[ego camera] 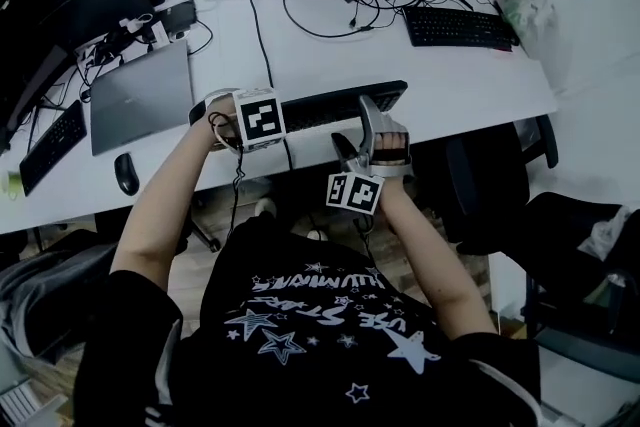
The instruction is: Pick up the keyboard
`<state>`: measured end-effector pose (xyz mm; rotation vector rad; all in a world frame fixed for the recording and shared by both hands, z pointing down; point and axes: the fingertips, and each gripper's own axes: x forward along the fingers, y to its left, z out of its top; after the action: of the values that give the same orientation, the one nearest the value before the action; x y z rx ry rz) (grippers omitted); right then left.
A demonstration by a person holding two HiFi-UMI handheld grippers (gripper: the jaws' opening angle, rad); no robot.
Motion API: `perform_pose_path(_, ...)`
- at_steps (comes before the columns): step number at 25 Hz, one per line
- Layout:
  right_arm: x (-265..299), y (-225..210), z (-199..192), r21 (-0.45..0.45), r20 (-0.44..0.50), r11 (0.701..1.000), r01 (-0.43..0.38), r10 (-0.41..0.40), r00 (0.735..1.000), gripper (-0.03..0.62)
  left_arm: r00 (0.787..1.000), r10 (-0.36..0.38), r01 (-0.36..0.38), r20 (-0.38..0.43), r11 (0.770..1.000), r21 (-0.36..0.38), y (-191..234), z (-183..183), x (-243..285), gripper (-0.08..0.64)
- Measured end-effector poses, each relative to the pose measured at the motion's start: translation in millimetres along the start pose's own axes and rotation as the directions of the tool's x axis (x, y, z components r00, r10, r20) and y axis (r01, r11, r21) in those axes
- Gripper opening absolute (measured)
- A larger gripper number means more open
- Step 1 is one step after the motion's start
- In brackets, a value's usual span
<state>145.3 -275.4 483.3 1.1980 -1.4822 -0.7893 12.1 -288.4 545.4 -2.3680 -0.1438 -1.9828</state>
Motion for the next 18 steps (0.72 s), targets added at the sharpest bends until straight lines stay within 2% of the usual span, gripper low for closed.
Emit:
perform_pose_path(2, -8.8, -12.3, -8.9, 0.048, -0.005, 0.999, 0.022, -0.022, 1.0, 0.572, 0.997, 0.063, -0.061, 0.033, 0.995, -0.073, -2.3, 5.8, -9.4, 0.091)
perform_pose_path(4, -17.3, -23.4, -17.7, 0.091, -0.006, 0.995, 0.037, -0.037, 0.999, 0.572, 0.987, 0.142, -0.129, 0.076, 0.98, -0.152, -2.2, 16.0, -20.8, 0.091)
perform_pose_path(8, -35.7, -41.1, -26.6, 0.161, 0.028, 0.985, 0.064, -0.07, 0.997, 0.572, 0.943, 0.294, -0.235, 0.154, 0.919, -0.315, -6.4, 33.2, -45.3, 0.089)
perform_pose_path(11, -52.6, -52.9, -28.6, 0.269, 0.074, 0.961, 0.069, -0.092, 0.993, 0.572, 0.889, 0.39, -0.261, 0.24, 0.863, -0.434, -19.1, 51.1, -62.5, 0.09)
perform_pose_path(13, -62.9, -62.8, -27.8, 0.353, 0.104, 0.934, 0.062, -0.105, 0.989, 0.572, 0.838, 0.451, -0.257, 0.307, 0.823, -0.506, -28.9, 63.6, -77.1, 0.09)
perform_pose_path(16, -73.2, -76.8, -29.8, 0.48, 0.127, 0.876, 0.042, -0.117, 0.985, 0.572, 0.754, 0.535, -0.244, 0.38, 0.766, -0.595, -43.3, 78.0, -98.5, 0.091)
perform_pose_path(18, -79.9, -85.2, -32.9, 0.56, 0.136, 0.828, 0.026, -0.123, 0.983, 0.572, 0.726, 0.573, -0.236, 0.38, 0.727, -0.645, -55.4, 76.0, -99.6, 0.091)
